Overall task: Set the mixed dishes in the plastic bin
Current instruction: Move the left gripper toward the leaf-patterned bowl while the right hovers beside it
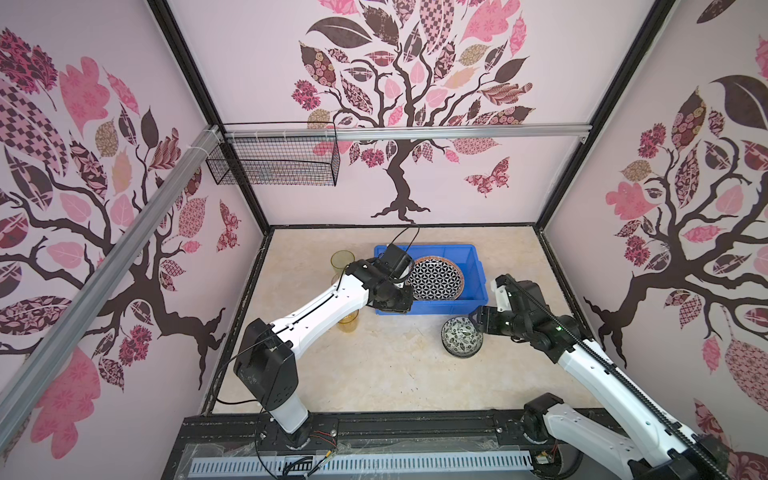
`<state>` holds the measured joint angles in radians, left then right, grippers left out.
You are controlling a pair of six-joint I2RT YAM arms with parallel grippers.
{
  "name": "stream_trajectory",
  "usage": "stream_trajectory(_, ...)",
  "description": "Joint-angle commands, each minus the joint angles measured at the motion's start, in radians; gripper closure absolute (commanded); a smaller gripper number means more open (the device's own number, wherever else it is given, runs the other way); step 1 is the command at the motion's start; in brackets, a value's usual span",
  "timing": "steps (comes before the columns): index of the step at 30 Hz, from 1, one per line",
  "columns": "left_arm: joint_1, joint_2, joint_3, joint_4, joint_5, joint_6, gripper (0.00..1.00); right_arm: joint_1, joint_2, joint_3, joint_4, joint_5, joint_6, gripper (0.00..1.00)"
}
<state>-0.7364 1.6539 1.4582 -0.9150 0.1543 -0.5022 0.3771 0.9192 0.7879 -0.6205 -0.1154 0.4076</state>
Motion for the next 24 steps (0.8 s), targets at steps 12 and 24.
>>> stream_trajectory(12,-0.138,0.012,-0.062,0.127,-0.018,-0.174,0.62,-0.002,-0.07,-0.009,-0.03,0.013,-0.004,0.28)
stream_trajectory(24,-0.193,0.101,-0.043,0.183,0.021,-0.22,0.62,-0.004,-0.111,-0.022,-0.037,0.028,-0.015,0.27)
